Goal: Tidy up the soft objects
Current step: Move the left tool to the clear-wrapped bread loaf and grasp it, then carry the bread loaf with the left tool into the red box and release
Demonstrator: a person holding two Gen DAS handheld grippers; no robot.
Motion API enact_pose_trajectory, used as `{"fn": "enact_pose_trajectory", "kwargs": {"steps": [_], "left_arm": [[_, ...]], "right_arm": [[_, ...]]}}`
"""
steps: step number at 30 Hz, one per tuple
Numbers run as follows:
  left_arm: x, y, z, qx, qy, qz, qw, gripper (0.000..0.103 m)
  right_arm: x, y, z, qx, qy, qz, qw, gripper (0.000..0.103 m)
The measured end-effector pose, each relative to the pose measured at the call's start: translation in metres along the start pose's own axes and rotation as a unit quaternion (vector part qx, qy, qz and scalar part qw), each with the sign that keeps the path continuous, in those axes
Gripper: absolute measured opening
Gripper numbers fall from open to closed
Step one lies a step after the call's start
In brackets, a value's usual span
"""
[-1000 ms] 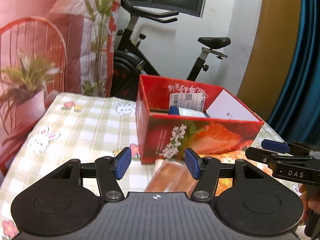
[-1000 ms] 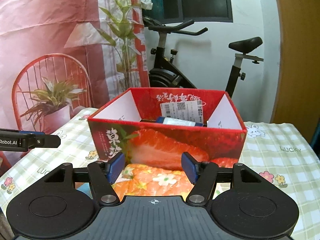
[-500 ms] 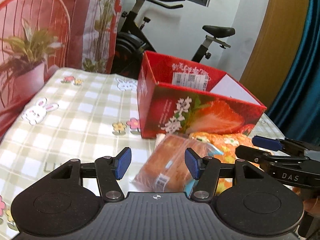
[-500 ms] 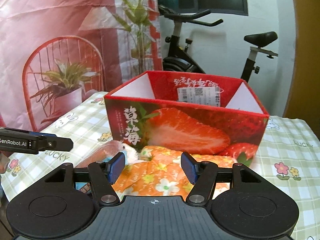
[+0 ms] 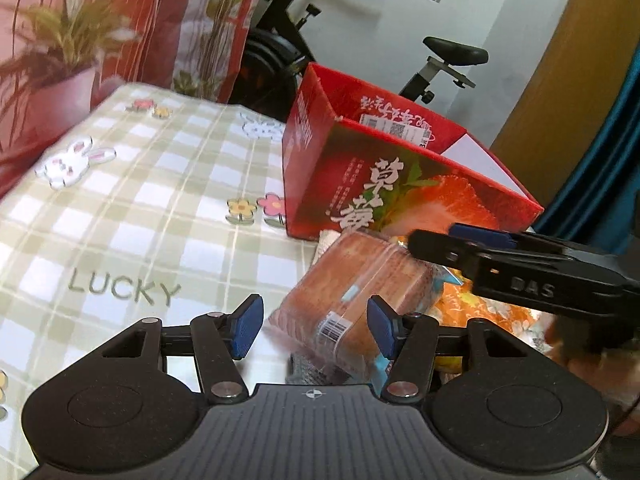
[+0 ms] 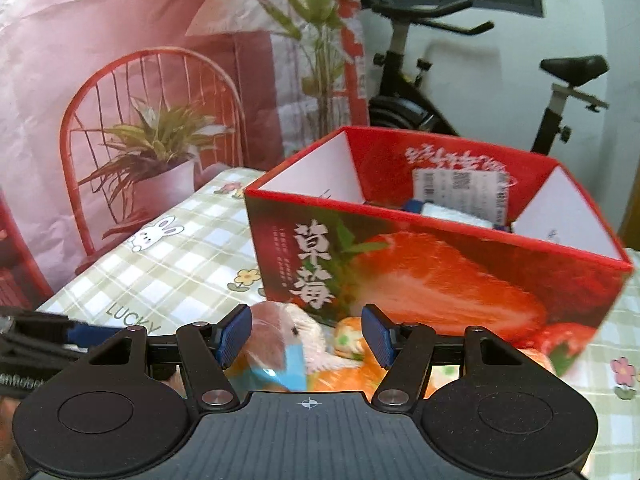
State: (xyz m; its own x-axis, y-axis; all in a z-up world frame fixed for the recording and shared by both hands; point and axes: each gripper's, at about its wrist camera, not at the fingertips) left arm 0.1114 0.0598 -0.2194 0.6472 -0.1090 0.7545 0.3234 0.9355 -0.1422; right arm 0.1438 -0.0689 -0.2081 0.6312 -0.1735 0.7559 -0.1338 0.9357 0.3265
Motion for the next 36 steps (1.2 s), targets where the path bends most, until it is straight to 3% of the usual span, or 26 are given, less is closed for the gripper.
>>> {"fn": "enact_pose_trajectory", "kwargs": {"steps": [7, 11, 19, 28, 32, 36], "left_arm": [[-0.004, 0.003, -0.008, -0.029, 0.013, 0.028, 0.9991, 0.059], [-0.008, 0.005, -0.012, -0.042, 0.018, 0.046, 0.9979, 0.057], [-0.012, 0.011, -0.023, -0.079, 0.021, 0.098, 0.9919, 0.057], [-0.012, 0.019, -0.043, -0.114, 0.014, 0.153, 0.9815, 0.058], [-0.013, 0.021, -0.048, -0.124, 0.010, 0.161, 0.9791, 0.058], [-0.005, 0.014, -0.044, -0.124, -0.002, 0.131, 0.9836, 0.052]], "right_arm": [[-0.011, 0.006, -0.011, 0.024, 0.046, 0.010, 0.999, 0.050], [-0.021, 0.002, 0.000, 0.038, 0.049, -0.005, 0.998, 0.044], [-0.037, -0.020, 0.019, 0.051, 0.041, -0.056, 0.996, 0.043], [-0.041, -0.021, 0.022, 0.050, 0.038, -0.057, 0.996, 0.043], [-0.041, -0.021, 0.022, 0.049, 0.040, -0.062, 0.996, 0.043], [-0.039, -0.022, 0.024, 0.045, 0.043, -0.066, 0.996, 0.043]]}}
Point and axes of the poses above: each gripper's, at about its wrist camera, not at the fingertips, and z roughly against the way its jaws point, y to its left, x to its top, and after that the axes turned 14 degrees about -z, right-handed
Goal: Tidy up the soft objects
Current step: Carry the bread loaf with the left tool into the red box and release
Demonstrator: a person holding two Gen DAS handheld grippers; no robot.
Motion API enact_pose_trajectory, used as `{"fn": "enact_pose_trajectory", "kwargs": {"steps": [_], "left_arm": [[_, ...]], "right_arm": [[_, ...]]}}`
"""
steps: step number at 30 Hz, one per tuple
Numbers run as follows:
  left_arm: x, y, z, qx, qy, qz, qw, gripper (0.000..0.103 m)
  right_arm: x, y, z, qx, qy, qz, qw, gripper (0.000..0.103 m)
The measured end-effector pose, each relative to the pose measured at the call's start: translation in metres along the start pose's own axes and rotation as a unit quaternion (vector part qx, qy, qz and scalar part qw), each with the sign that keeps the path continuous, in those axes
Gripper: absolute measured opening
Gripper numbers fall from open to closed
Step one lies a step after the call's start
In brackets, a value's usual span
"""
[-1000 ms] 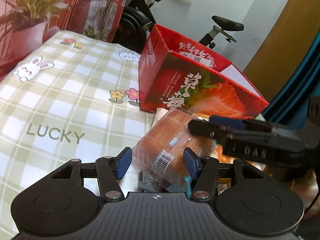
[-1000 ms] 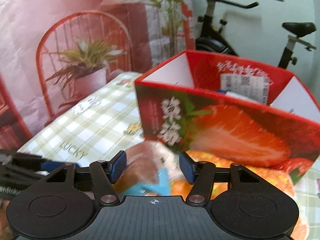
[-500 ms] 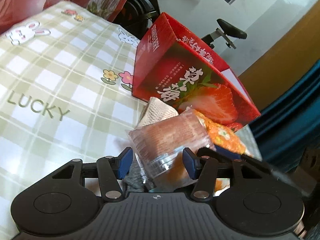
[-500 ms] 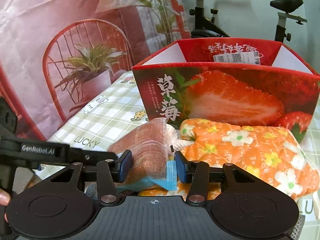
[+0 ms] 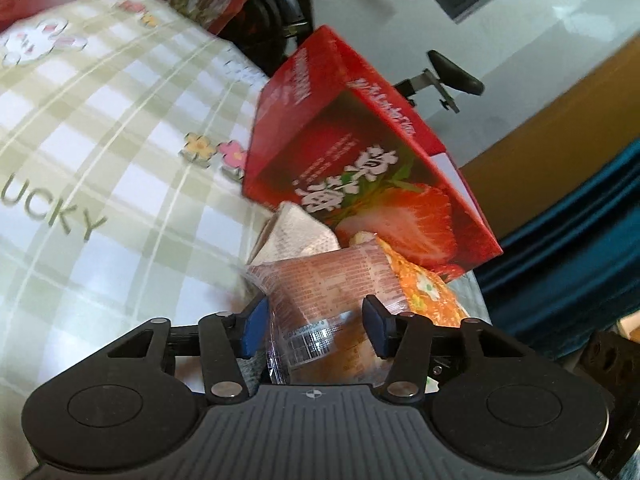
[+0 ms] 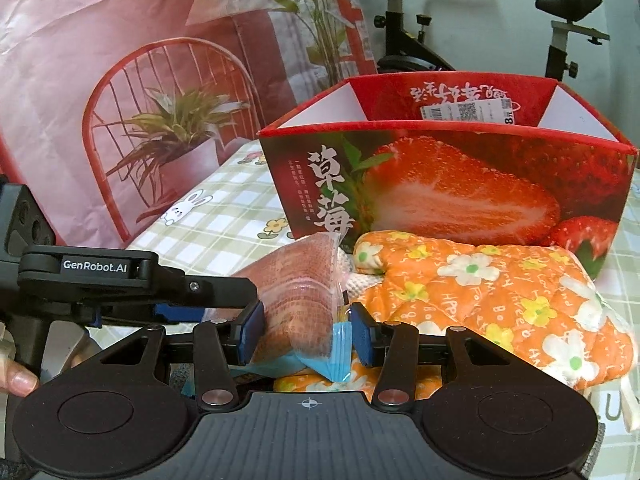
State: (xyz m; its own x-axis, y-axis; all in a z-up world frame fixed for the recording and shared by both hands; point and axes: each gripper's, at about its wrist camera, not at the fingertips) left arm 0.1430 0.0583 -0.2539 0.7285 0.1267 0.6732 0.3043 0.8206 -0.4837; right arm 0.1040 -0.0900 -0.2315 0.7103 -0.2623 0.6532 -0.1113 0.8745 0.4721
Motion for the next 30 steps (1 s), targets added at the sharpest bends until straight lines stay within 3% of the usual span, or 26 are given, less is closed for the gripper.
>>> {"fn": "enact_pose_trajectory", "kwargs": {"steps": [19, 30], "left_arm": [[0.012, -0.022, 0.014, -0.005, -0.015, -0.089, 0.9959, 0.044], [0.044, -0.055, 0.029, -0.012, -0.049, -0.155, 0.9866, 0.044]], "right_arm": [[0.004, -0.006, 0.013, 0.011, -0.005, -0.016, 1.000, 0.048], [0.028, 0.000, 0.046, 0.023, -0.067, 0.003, 0.998, 0.048]]}}
Point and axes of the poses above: each gripper's, at about its wrist camera, not at the fingertips, and z roughly against the way its jaws point, y to its left, x to its top, and after that the axes turned 14 degrees about -z, right-handed
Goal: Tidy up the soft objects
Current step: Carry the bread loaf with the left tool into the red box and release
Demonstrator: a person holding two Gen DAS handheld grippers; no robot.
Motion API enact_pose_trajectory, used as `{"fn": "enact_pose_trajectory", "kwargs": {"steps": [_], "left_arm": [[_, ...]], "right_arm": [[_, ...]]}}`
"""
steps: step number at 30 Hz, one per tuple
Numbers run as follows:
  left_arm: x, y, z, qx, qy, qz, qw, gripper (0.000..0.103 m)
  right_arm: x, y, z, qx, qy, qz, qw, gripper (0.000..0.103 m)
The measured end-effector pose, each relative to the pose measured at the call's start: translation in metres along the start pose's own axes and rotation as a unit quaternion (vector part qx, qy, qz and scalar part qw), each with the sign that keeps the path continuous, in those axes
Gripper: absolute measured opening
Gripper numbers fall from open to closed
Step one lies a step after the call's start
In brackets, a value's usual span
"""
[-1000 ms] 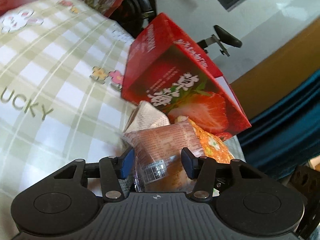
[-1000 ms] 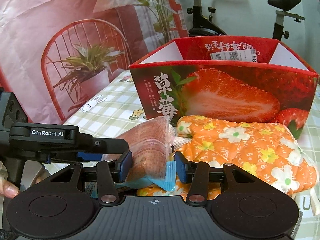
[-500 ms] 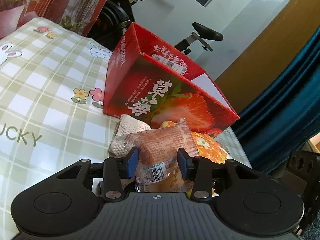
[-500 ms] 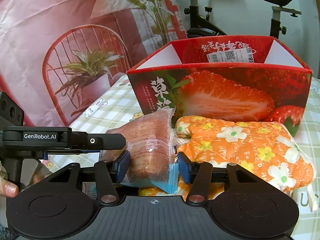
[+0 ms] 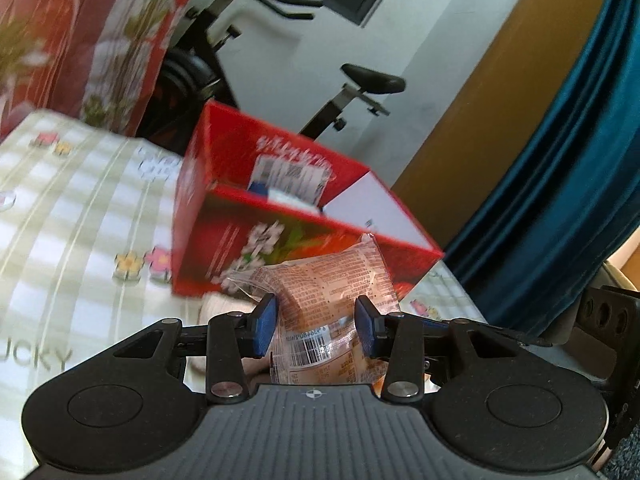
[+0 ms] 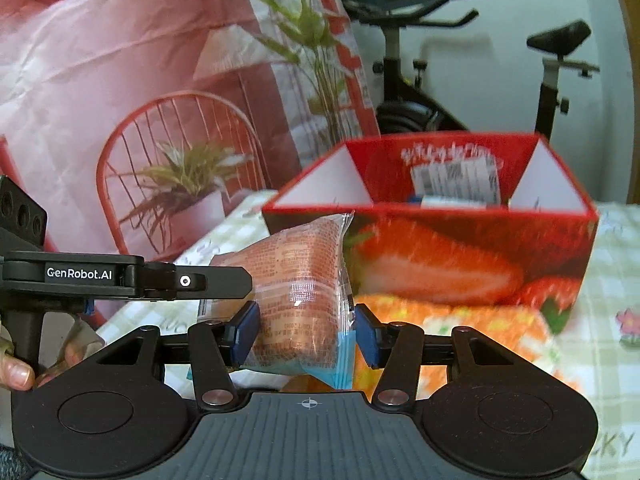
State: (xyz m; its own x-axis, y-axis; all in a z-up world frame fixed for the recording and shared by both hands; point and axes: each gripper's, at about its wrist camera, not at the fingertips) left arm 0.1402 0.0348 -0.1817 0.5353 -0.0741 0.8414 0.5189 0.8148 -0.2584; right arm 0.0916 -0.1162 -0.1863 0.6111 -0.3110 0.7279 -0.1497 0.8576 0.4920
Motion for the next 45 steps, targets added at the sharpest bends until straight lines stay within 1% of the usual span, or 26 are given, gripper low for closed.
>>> {"fn": "enact_pose_trajectory", "kwargs": {"steps": [9, 14, 19, 25, 29, 31, 35, 40, 45], "left_arm": [[0.043, -0.012, -0.016, -0.017, -0.021, -0.030, 0.9992, 0.044], [0.062, -0.018, -0.027, -0.025, -0.029, -0.047, 0.9981, 0.044], [0.075, -0.014, -0.042, -0.038, -0.030, -0.040, 0.9980, 0.044], [0.094, -0.006, -0.065, -0.052, -0.026, -0.031, 0.9978, 0.044], [0.100, -0.004, -0.081, -0.047, -0.028, -0.031, 0.9980, 0.044], [0.102, -0.004, -0.089, -0.044, -0.024, -0.033, 0.9982, 0.044], [0.104, 0.002, -0.110, -0.045, -0.008, -0.020, 0.9987, 0.044], [0.103, 0.010, -0.136, -0.041, 0.019, -0.014, 0.9989, 0.044], [0.096, 0.012, -0.158, -0.037, 0.052, -0.019, 0.9978, 0.044]], "right_arm": [[0.046, -0.004, 0.014, -0.009, -0.040, 0.025, 0.999, 0.048], [0.071, -0.011, 0.018, -0.015, -0.054, 0.035, 0.998, 0.048], [0.089, -0.019, 0.015, -0.020, -0.062, 0.047, 0.997, 0.048], [0.112, -0.032, 0.002, -0.029, -0.066, 0.055, 0.996, 0.048], [0.125, -0.042, -0.009, -0.035, -0.071, 0.063, 0.995, 0.048], [0.130, -0.048, -0.017, -0.043, -0.069, 0.068, 0.994, 0.048], [0.136, -0.066, -0.033, -0.052, -0.058, 0.064, 0.995, 0.048], [0.139, -0.090, -0.055, -0.055, -0.033, 0.030, 0.997, 0.047], [0.133, -0.106, -0.076, -0.077, -0.001, 0.013, 0.997, 0.047]]}}
Point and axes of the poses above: each gripper's, at about its wrist camera, not at the fingertips, and z roughly against the way its jaws point, y to its left, x to its top, and after that the axes turned 14 degrees about -z, right-handed
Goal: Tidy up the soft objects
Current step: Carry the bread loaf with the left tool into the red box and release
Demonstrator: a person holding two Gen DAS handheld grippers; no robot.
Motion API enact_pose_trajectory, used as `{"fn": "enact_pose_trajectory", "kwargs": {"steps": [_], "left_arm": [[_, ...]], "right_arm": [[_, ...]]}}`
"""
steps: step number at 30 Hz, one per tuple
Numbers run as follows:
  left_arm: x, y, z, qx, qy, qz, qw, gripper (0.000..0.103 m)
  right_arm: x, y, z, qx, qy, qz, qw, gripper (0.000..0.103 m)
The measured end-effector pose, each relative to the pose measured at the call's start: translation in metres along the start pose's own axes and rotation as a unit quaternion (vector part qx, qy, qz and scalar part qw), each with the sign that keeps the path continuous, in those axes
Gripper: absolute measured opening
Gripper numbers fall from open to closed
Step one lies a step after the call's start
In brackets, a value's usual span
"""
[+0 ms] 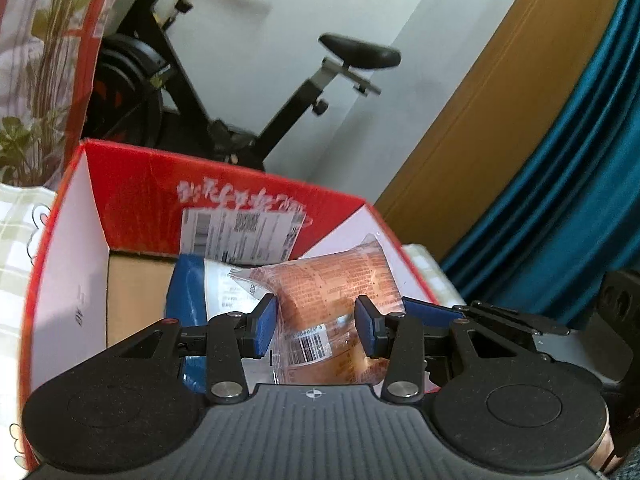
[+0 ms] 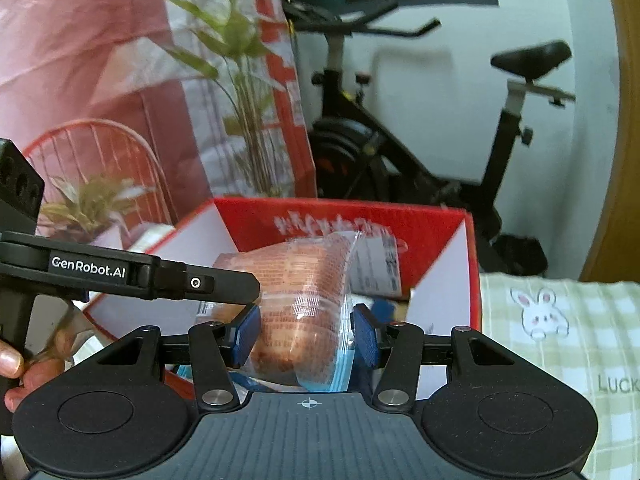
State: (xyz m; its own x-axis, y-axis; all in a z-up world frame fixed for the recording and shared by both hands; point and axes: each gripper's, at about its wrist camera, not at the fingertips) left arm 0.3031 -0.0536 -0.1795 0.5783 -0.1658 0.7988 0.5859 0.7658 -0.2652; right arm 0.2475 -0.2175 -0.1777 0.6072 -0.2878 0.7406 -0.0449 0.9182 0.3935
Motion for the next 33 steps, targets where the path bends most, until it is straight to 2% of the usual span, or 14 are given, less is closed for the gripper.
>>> {"fn": "enact_pose_trajectory", "kwargs": {"steps": [5, 11, 20, 25, 29, 31, 33], "left_arm": [[-0.005, 0.002, -0.015, -0.004, 0.022, 0.002, 0.9997, 0.044], [-0.003, -0.006, -0.013, 0.019, 0.022, -0.036, 0.9989, 0.045], [0.000, -0.023, 0.029, 0.090, 0.000, -0.090, 0.9918, 0.046], [-0.004, -0.036, 0.055, 0.120, -0.007, -0.100, 0.9877, 0.051], [-0.013, -0.047, 0.074, 0.138, -0.011, -0.107, 0.9845, 0.052], [-0.018, -0.054, 0.083, 0.147, -0.013, -0.110, 0.9829, 0.056], [-0.023, -0.059, 0.092, 0.158, -0.015, -0.111, 0.9811, 0.062]], "right_arm": [[-0.006, -0.013, -0.013, -0.018, 0.025, -0.023, 0.999, 0.047], [-0.008, -0.007, -0.010, -0.047, 0.021, 0.009, 0.999, 0.048], [-0.015, 0.018, 0.015, -0.059, 0.000, 0.067, 0.996, 0.048], [-0.021, 0.030, 0.035, -0.055, -0.011, 0.076, 0.996, 0.048], [-0.029, 0.036, 0.051, -0.051, -0.020, 0.073, 0.996, 0.048], [-0.035, 0.039, 0.060, -0.046, -0.024, 0.071, 0.996, 0.050], [-0.041, 0.041, 0.068, -0.041, -0.028, 0.070, 0.996, 0.056]]}}
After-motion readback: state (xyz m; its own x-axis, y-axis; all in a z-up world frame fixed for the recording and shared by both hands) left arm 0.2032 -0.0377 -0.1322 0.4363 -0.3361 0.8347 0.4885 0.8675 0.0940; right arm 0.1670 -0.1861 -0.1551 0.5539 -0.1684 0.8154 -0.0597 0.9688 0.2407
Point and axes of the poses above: each gripper's, at about its wrist camera, not at the fingertips, and z roughly against the way its jaws point, y to its left, x to its top, and after that the axes turned 14 degrees about -z, right-handed
